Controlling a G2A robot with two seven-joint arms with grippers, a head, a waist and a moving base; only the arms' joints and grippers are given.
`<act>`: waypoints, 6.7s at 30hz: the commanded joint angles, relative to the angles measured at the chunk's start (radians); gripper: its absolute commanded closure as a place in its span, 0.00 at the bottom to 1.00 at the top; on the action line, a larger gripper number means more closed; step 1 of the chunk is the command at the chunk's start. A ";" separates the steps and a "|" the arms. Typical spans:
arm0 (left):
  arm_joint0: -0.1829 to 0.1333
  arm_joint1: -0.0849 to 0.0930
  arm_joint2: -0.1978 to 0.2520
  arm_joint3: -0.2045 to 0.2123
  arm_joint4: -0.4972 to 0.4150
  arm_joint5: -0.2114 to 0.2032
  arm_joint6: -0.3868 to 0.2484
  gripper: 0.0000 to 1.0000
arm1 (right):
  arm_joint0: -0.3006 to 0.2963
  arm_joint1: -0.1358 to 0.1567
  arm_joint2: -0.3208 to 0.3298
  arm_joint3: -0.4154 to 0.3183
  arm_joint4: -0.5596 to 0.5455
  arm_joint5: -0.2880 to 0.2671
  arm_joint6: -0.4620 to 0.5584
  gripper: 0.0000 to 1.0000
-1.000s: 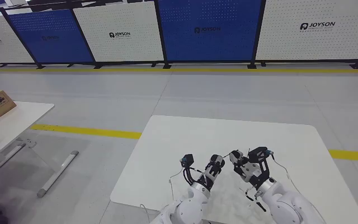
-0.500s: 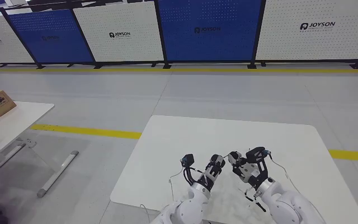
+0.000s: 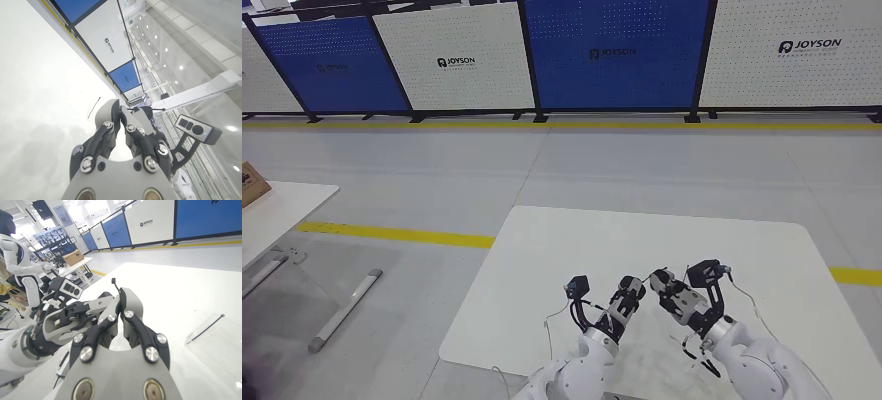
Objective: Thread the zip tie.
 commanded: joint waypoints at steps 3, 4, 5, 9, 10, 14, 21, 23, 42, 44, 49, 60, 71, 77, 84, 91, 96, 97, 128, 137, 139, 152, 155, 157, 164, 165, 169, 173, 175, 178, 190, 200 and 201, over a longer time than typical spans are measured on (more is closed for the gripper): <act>0.002 0.000 -0.001 -0.003 0.001 0.000 0.001 1.00 | 0.005 0.005 -0.004 0.000 0.001 0.000 0.009 1.00; 0.003 0.000 -0.002 -0.005 0.001 -0.001 0.002 1.00 | 0.006 0.006 -0.005 0.000 0.002 0.000 0.009 1.00; 0.004 0.000 -0.002 -0.007 0.001 -0.001 0.003 1.00 | 0.006 0.007 -0.005 -0.001 0.003 0.000 0.009 1.00; 0.008 0.001 -0.005 -0.013 0.002 -0.005 0.003 1.00 | 0.009 0.012 -0.012 -0.008 0.036 0.000 0.016 1.00; 0.009 0.001 -0.006 -0.013 0.003 -0.005 0.003 1.00 | 0.010 0.014 -0.012 -0.007 0.039 0.000 0.017 1.00; 0.010 0.001 -0.007 -0.015 0.005 -0.002 0.002 1.00 | 0.013 0.021 -0.011 -0.006 0.035 0.000 0.021 0.53; 0.009 0.000 -0.009 -0.013 0.004 0.005 0.000 1.00 | 0.009 0.025 -0.006 -0.007 0.003 0.000 0.000 0.62; 0.009 0.000 -0.009 -0.013 0.004 0.006 -0.001 1.00 | 0.005 0.026 -0.001 -0.008 -0.006 0.000 -0.010 0.80; 0.009 -0.001 -0.006 -0.010 0.016 0.002 0.000 1.00 | -0.012 0.023 0.016 -0.013 -0.034 0.001 -0.033 1.00; 0.009 -0.001 -0.006 -0.009 0.018 0.002 -0.001 1.00 | -0.011 0.022 0.017 -0.014 -0.038 0.000 -0.029 1.00; 0.009 0.000 -0.004 -0.007 0.033 0.001 -0.007 1.00 | -0.008 0.024 0.012 -0.021 -0.047 0.000 -0.011 1.00; 0.014 0.002 -0.001 -0.012 0.058 -0.003 -0.019 1.00 | -0.005 0.032 0.010 -0.028 -0.041 0.000 0.006 1.00; 0.028 0.009 -0.007 -0.028 0.076 -0.020 -0.047 1.00 | -0.001 0.038 0.010 -0.029 -0.034 0.000 0.022 1.00; 0.030 0.013 -0.011 -0.033 0.090 -0.020 -0.063 1.00 | 0.000 0.042 0.010 -0.033 -0.035 0.000 0.034 1.00; 0.027 0.012 -0.018 -0.031 0.074 0.016 -0.055 1.00 | 0.000 0.046 0.011 -0.036 -0.027 0.000 0.051 1.00; 0.010 0.007 -0.014 -0.017 0.045 0.036 -0.060 1.00 | 0.013 0.046 -0.004 -0.028 -0.029 0.000 0.064 0.95; 0.010 0.008 -0.014 -0.021 0.040 0.035 -0.068 1.00 | 0.021 0.045 -0.010 -0.023 -0.031 0.000 0.068 0.81; 0.011 0.008 -0.015 -0.021 0.039 0.035 -0.068 1.00 | 0.022 0.044 -0.011 -0.023 -0.031 0.000 0.069 0.78; 0.006 0.006 -0.010 -0.012 0.031 0.045 -0.056 1.00 | 0.000 0.045 0.012 -0.016 -0.027 0.000 0.029 1.00; 0.014 0.009 -0.007 -0.017 0.059 0.019 -0.052 1.00 | 0.007 0.048 0.005 -0.014 -0.037 0.000 0.040 1.00; 0.014 0.009 -0.008 -0.017 0.058 0.018 -0.052 1.00 | 0.009 0.048 0.005 -0.014 -0.039 0.000 0.044 1.00; 0.015 0.010 0.000 -0.018 0.068 0.007 -0.059 1.00 | 0.011 0.057 -0.006 -0.026 -0.045 0.000 0.053 1.00; 0.017 0.010 0.000 -0.023 0.069 0.002 -0.058 1.00 | 0.014 0.060 -0.010 -0.027 -0.045 0.000 0.059 1.00; 0.019 0.011 -0.001 -0.026 0.069 0.000 -0.058 1.00 | 0.015 0.061 -0.012 -0.029 -0.043 0.000 0.057 1.00; 0.020 0.012 0.001 -0.032 0.071 0.000 -0.065 1.00 | 0.014 0.074 -0.012 -0.042 -0.005 0.000 0.045 1.00; 0.021 0.012 0.000 -0.034 0.070 -0.003 -0.064 1.00 | 0.015 0.075 -0.014 -0.042 -0.007 0.000 0.047 1.00; 0.024 0.013 -0.004 -0.039 0.069 -0.009 -0.063 1.00 | 0.020 0.079 -0.022 -0.040 -0.010 0.000 0.048 1.00; 0.024 0.014 -0.005 -0.041 0.068 -0.012 -0.063 1.00 | 0.025 0.083 -0.030 -0.040 -0.015 0.000 0.049 1.00; 0.025 0.014 -0.006 -0.042 0.067 -0.015 -0.064 1.00 | 0.027 0.085 -0.033 -0.039 -0.015 0.000 0.049 1.00; 0.026 0.015 -0.007 -0.042 0.066 -0.016 -0.062 1.00 | 0.031 0.086 -0.038 -0.035 -0.014 0.000 0.046 1.00; 0.012 0.012 -0.004 -0.024 0.052 0.020 -0.063 1.00 | 0.031 0.096 -0.039 -0.028 0.011 0.000 0.036 0.74; 0.004 0.010 0.002 -0.014 0.046 0.030 -0.063 1.00 | 0.027 0.104 -0.038 -0.028 0.014 0.000 0.011 0.83; 0.004 0.009 0.002 -0.014 0.046 0.030 -0.062 1.00 | 0.026 0.104 -0.037 -0.028 0.014 0.000 0.009 0.84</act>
